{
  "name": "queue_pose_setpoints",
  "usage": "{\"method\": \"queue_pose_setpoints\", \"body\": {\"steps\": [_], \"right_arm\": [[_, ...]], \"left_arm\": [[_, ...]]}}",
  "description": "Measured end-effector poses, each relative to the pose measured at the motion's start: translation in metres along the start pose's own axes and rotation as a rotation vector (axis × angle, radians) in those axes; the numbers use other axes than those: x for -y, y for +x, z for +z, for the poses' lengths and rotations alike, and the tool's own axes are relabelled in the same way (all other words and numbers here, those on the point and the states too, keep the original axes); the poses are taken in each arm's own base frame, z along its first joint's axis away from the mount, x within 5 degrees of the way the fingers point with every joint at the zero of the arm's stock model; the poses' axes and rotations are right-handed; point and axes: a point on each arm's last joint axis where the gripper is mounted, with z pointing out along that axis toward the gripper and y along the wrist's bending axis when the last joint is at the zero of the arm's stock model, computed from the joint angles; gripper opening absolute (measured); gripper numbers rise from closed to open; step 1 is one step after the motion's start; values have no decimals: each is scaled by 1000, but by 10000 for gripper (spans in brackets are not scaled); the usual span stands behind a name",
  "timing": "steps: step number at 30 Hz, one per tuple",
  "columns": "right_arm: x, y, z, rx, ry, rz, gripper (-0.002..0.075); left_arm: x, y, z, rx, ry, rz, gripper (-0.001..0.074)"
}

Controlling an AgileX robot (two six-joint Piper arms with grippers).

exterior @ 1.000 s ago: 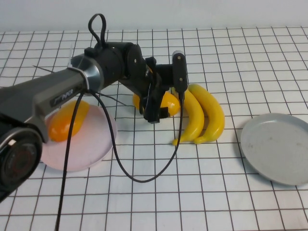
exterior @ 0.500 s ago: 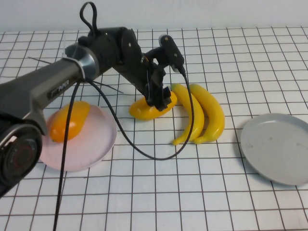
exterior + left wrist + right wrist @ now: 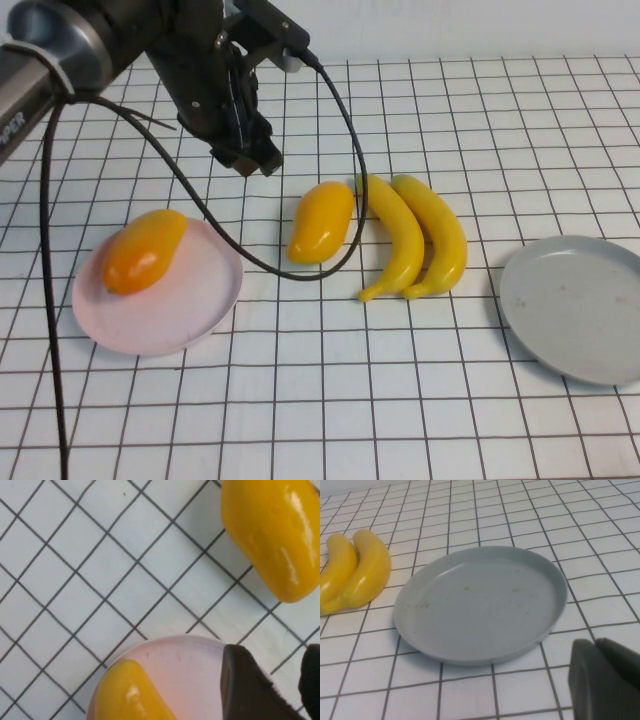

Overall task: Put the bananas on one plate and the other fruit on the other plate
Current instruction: Put one type of fruit in the left plate

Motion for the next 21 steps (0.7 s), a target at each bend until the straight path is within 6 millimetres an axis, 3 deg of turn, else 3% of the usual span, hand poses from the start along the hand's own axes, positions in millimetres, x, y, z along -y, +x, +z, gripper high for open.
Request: {"method": "queue_pose_setpoints", "body": {"steps": [4,6,7,10,12,16,21], "right_arm": [[0,0,0,0,0,0,-16],[0,0,0,0,0,0,-16],[0,0,0,0,0,0,-16],[0,0,0,0,0,0,-16],[0,0,0,0,0,0,-16],[0,0,0,0,0,0,-16],[0,0,0,0,-1,2,-16]], "left_arm": [[6,-5,4,45,74,-37,231],[12,-10,17,66,138,-64,283],[14,-12,26,66,163,-74,325],[18,-14,57,43,221,-109,558],[22,-14,78,11,251,-147,636],[25,-14,104,-6,274,-191,668],[22,-21,110,75,242,-220,668]]}}
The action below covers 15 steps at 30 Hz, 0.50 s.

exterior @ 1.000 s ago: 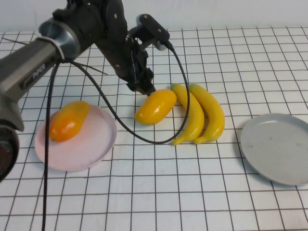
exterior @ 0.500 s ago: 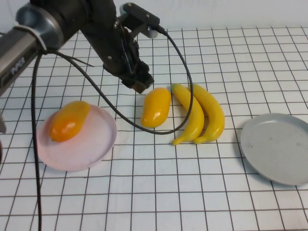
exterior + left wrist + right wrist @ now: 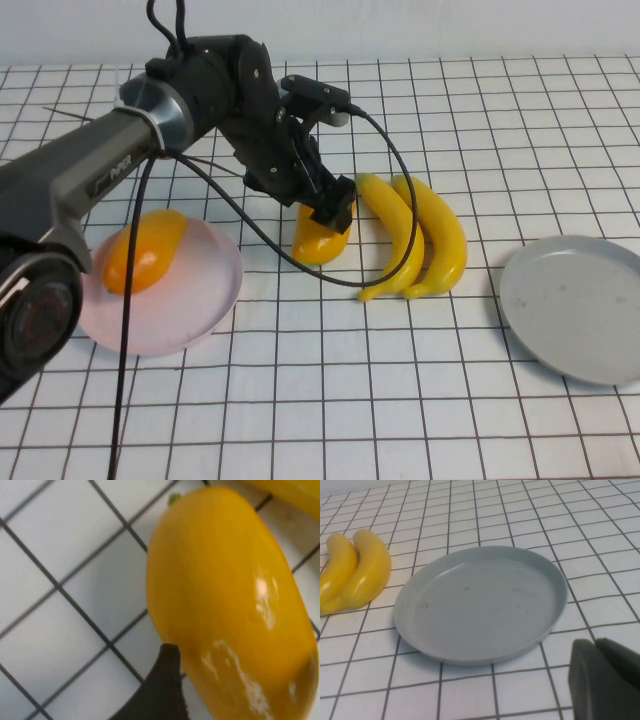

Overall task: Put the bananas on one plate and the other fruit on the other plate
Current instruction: Put one type of fruit in the left plate

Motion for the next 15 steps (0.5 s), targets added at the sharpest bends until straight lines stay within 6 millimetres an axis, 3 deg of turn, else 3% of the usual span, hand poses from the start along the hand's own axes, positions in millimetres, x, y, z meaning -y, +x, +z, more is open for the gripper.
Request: {"method": "queue_pose_setpoints", "body": {"steps": [5,12,15], "right_arm": [[0,0,0,0,0,0,-16],[0,0,0,0,0,0,-16],[0,0,0,0,0,0,-16]], "left_arm": [[-2,-7,4,77,-17,-12,668],[-4,0,42,42,39,-67,668],[-5,2,47,36,44,-77,669]]}}
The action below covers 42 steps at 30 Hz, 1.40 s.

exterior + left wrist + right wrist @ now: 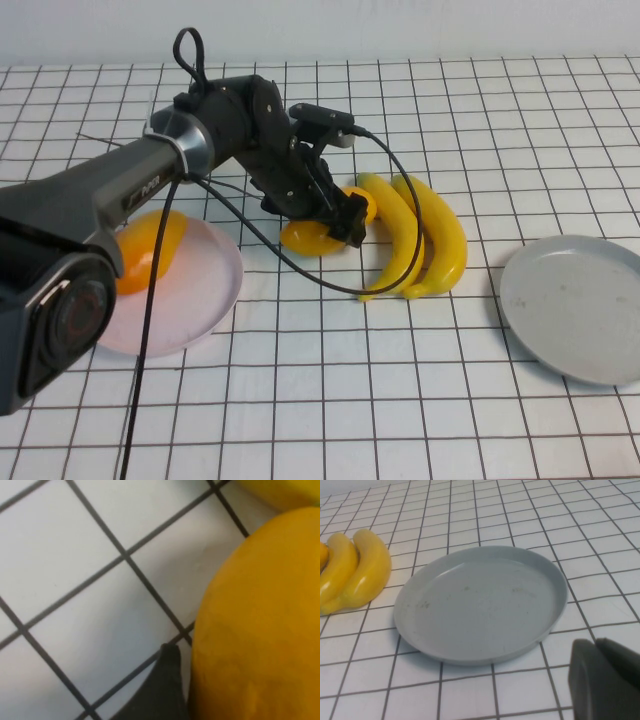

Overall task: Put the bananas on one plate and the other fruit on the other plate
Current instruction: Put one type of fruit in the left plate

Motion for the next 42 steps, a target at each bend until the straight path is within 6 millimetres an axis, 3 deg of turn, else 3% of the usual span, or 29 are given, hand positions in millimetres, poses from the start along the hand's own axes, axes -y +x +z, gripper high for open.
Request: {"method": "queue_pose_setpoints", "body": {"steps": [7,15,21,25,29,31,42], "right_arm": [[0,0,0,0,0,0,-16],[0,0,0,0,0,0,-16],[0,0,0,0,0,0,-16],[0,0,0,0,0,0,-16],[0,0,0,0,0,0,-16],[0,0,0,0,0,0,-16],[0,0,0,0,0,0,-16]], "left_arm": [[1,-12,-14,4,-9,35,649],[3,-26,-56,-73,-52,116,417],[3,-26,-56,-74,-9,125,385],[7,-25,-44,-67,65,188,416],[6,-23,-33,-69,87,308,596],[4,-21,-27,-85,87,330,652],[-5,-16,-2,-110,59,320,668]]}}
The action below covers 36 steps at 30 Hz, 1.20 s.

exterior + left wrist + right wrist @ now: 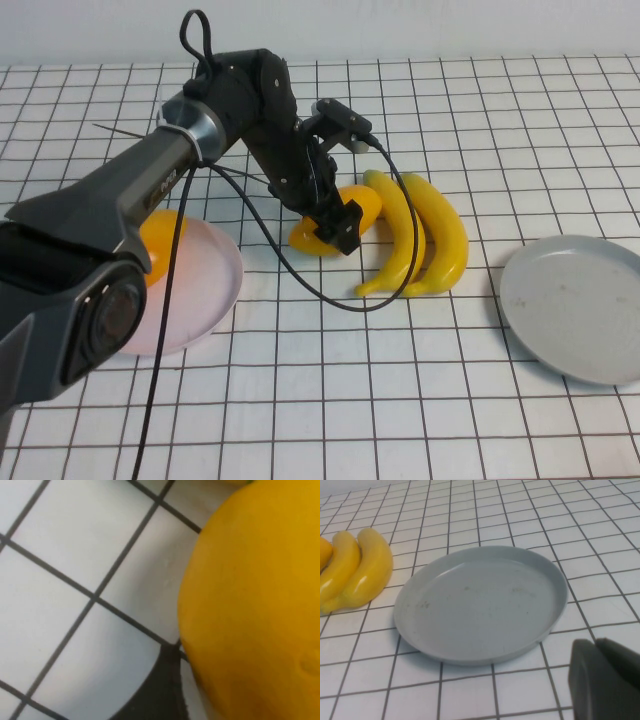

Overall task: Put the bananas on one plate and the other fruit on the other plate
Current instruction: Put one type of fruit in the left plate

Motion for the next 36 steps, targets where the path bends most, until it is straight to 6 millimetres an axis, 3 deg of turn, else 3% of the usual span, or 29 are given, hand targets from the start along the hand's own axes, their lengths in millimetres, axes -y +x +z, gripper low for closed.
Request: {"method": "queue_pose_setpoints", "body": {"steps": [10,14,16,22,29,32,36], "right_arm": [[0,0,0,0,0,0,-16],[0,0,0,0,0,0,-16],[0,0,0,0,0,0,-16],[0,0,0,0,0,0,-16],[0,0,0,0,0,0,-16],[0,0,0,0,0,0,-16],[0,0,0,0,0,0,-16]], "left_arm": [[-2,0,2,-3,-4,-56,660],[-7,-3,-11,7,-14,-83,566],[-10,-4,-20,25,-28,-92,528],[-8,-8,-52,56,-80,-88,529],[-2,-8,-130,95,-296,-139,529],[8,5,-157,78,-357,-191,529],[17,39,-151,-52,-363,-268,529]]}}
